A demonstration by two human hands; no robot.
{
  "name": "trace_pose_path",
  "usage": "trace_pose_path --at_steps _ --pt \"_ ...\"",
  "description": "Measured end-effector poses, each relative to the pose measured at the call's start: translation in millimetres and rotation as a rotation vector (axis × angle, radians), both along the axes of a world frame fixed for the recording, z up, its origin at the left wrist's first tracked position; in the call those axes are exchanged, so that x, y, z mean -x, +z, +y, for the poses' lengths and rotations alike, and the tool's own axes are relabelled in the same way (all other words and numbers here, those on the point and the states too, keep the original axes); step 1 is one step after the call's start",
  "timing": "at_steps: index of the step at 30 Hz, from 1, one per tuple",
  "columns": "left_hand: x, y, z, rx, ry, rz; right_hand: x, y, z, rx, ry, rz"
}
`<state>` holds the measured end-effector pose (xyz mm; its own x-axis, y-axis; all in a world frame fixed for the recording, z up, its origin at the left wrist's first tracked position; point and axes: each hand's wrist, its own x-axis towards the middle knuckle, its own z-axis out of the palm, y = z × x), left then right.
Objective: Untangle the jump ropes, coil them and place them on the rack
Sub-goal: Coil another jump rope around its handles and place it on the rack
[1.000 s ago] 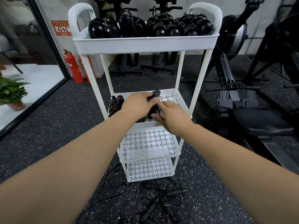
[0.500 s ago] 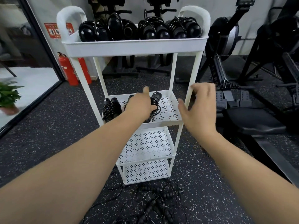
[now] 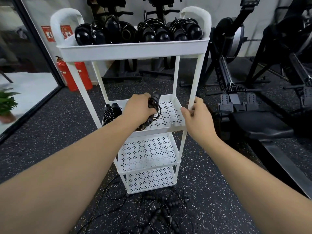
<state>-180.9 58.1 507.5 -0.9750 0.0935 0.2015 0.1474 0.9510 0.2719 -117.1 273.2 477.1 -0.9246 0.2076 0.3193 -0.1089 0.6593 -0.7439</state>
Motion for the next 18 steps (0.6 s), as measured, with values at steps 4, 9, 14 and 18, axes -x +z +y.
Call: trace_pose_path --at_steps 4,9,14,18 --pt "-32.7 18.4 -9.3 -0.258 -0.033 0.169 -36.1 8.1 -6.7 0.217 -0.151 0.23" --pt "-111.0 29.8 -1.6 -0.54 -0.032 0.139 -95.6 25.8 -43.4 0.65 0.104 -0.112" --pt "-178.1 12.2 5.9 -0.784 -0.015 0.073 -146.7 19.1 -57.1 0.973 0.025 -0.29" --pt "-218.3 -1.9 8.2 -0.919 0.017 0.022 -191.2 7.1 -50.5 0.997 0.141 -0.468"
